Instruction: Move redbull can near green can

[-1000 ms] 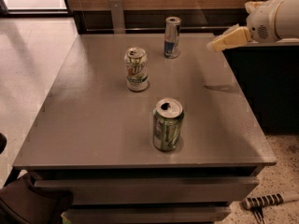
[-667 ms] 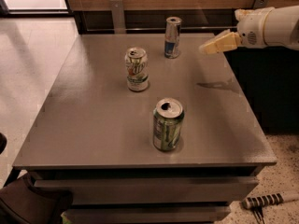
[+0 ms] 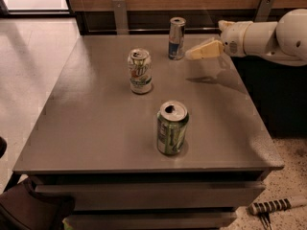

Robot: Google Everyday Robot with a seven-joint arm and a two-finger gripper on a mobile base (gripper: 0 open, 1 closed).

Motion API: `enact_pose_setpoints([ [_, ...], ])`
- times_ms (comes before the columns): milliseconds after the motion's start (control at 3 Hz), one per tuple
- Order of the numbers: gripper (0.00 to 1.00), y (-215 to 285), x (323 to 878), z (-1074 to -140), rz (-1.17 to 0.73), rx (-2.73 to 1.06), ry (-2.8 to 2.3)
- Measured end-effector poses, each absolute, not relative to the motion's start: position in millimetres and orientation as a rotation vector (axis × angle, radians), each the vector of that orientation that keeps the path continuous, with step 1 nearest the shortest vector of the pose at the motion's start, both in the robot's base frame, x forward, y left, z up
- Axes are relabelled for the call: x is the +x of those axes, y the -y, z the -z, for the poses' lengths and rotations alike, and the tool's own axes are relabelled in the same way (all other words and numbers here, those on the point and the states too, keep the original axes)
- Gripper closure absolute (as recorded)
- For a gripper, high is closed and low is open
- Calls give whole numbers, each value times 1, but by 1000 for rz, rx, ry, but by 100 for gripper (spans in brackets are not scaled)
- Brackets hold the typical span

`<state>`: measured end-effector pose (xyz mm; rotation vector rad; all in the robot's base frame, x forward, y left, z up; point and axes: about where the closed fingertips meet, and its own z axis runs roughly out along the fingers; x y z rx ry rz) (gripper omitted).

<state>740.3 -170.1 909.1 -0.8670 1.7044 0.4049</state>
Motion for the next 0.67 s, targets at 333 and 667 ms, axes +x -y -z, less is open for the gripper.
enact_pose_setpoints([
  [333,0,158,751,-902,-436,-847,-1670],
  [667,0,140,761,-899,-478,-849,-1623],
])
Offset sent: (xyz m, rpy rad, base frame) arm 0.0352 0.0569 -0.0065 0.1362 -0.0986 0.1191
